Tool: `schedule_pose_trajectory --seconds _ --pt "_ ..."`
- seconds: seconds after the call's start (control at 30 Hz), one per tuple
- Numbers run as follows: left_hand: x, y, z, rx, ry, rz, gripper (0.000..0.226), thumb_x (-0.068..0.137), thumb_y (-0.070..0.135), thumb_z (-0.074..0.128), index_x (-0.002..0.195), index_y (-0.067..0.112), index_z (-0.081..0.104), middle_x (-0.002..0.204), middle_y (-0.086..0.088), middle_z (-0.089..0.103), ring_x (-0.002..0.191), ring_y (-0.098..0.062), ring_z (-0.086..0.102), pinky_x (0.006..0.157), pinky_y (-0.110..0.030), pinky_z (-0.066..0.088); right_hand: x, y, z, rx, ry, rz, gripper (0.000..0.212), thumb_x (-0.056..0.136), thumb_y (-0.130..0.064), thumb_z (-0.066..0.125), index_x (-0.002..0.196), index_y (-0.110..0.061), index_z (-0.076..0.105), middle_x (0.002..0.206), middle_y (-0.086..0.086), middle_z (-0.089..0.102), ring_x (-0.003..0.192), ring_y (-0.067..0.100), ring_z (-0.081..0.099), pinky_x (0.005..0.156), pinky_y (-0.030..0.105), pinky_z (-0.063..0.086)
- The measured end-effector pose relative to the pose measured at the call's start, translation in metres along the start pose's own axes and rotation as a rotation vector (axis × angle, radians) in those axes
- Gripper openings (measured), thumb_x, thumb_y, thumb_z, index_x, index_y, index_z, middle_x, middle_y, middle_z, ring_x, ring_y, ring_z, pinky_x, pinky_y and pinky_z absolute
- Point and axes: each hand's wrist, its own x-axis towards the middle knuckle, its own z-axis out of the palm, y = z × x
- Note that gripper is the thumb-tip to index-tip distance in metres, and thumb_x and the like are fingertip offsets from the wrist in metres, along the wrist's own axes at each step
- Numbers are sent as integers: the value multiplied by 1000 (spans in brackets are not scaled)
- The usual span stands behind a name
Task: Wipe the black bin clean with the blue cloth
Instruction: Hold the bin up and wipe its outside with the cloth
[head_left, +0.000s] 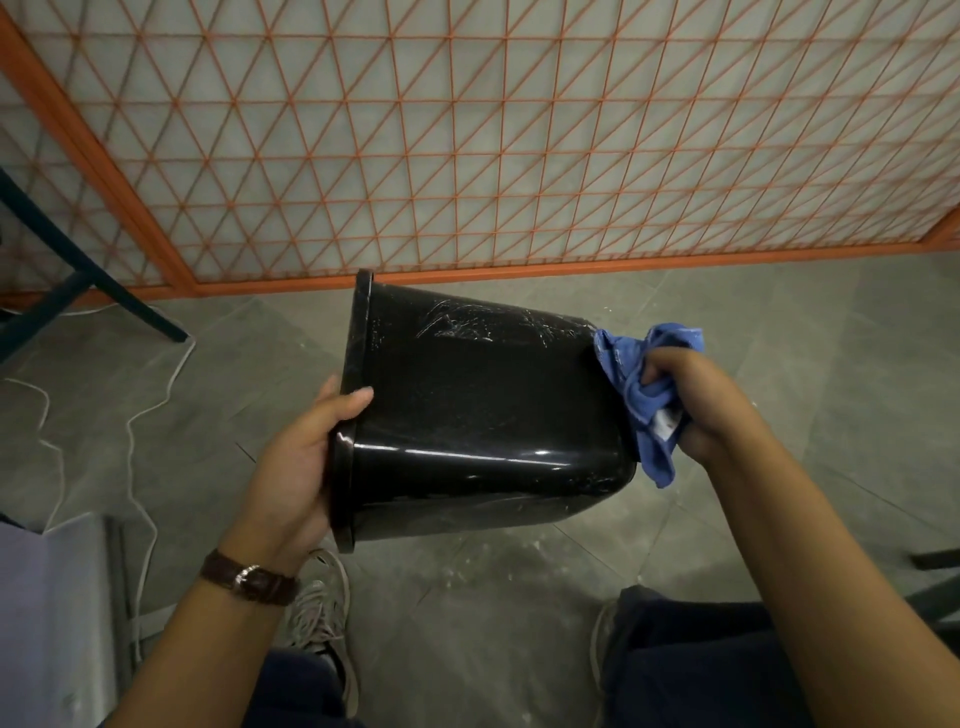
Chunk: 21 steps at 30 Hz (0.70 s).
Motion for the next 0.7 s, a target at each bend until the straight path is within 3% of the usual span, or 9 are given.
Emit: schedule_pose_trajectory --seconds 0.1,0.17,0.23,0.3,0.37,0.47,0.6,0.7 --pt "5 4 -11 23 -59 -109 55 37 -5 54 89 6 65 82 -9 68 76 -23 64 57 -23 55 3 4 3 -16 -12 2 30 73 -1 43 50 -16 31 45 -2 32 43 12 32 44 23 27" --pt "7 1 -9 94 -15 -119 55 41 -8 46 92 4 60 84 -10 64 78 -24 61 60 -26 53 5 6 6 -19 -11 -21 27 73 -2 46 53 -16 35 51 1 34 47 13 35 46 24 29" --pt "9 -5 -4 88 101 -77 40 50 -8 45 84 8 58 74 -7 60 68 -20 57 55 -25 48 5 7 9 -16 0 -80 24 77 -2 47 58 -15 41 56 3 39 52 14 40 50 24 33" --pt "10 -8 2 80 189 5 40 46 -3 46 81 13 58 69 -6 55 64 -20 52 54 -26 44 3 8 13 3 32 -187 21 81 -2 49 66 -16 47 62 3 47 59 14 47 56 26 38" --pt "10 -9 5 75 187 64 50 39 -1 44 84 15 59 68 -4 56 62 -18 53 52 -26 43 0 9 17 6 74 -282 19 85 -5 51 72 -18 50 69 4 50 67 16 49 60 28 40" --pt "5 -8 6 58 121 80 47 37 -2 42 80 10 58 65 -1 59 56 -15 57 46 -21 46 0 11 20 -22 163 -319 19 86 -8 54 71 -19 52 69 1 52 69 15 50 60 27 41" --pt "4 -8 5 125 47 71 49 35 -2 43 81 6 57 78 -11 57 70 -26 58 52 -29 49 -2 7 19 -62 210 -436 20 87 -7 55 70 -18 52 65 0 51 65 14 48 56 25 40" --pt "2 -5 5 159 53 70 48 34 -1 42 80 4 54 77 -13 54 67 -26 55 48 -28 46 -6 3 18 -176 160 -606 9 90 -12 55 86 -19 58 76 -8 58 68 1 56 60 14 45"
